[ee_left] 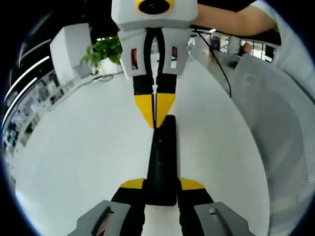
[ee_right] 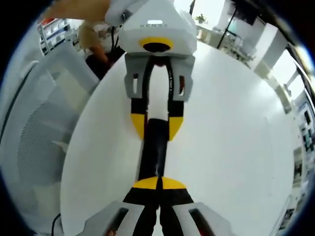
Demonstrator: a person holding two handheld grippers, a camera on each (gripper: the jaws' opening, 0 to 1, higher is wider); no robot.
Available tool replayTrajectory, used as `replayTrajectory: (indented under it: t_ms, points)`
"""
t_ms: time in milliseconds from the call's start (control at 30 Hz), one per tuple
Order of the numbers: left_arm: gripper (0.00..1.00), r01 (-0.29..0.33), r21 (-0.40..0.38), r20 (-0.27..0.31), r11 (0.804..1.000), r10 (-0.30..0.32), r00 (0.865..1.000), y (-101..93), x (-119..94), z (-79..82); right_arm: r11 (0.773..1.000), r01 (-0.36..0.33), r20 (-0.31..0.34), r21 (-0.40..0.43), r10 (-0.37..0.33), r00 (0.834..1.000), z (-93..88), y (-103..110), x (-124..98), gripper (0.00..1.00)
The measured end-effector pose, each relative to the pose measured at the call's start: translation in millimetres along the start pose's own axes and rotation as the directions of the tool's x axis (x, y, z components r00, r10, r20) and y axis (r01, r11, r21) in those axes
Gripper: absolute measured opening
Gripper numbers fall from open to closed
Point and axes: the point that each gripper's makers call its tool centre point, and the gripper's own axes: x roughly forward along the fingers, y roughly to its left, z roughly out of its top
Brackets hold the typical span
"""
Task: Press the specified remote control buttons in sequence, fully releasing each button before pressing the next.
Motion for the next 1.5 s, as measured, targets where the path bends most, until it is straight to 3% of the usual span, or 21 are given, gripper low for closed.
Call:
replayTrajectory:
  t_ms: [667, 1500]
  points:
    - [0.24, -0.005, 0.001, 0.014, 1.0, 0.005, 1.0, 0.8, 0, -1.0, 0.998, -0.048, -0.012, -0.035, 0.048, 0.999, 5.7, -1, 17, 0.0]
    - [0.24, -0.01, 0.005, 0.019, 1.0, 0.01, 1.0, 1.3, -1, -0.4, 0.997, -0.074, -0.019, -0.037, 0.073, 0.997, 5.5, 0, 23, 0.0]
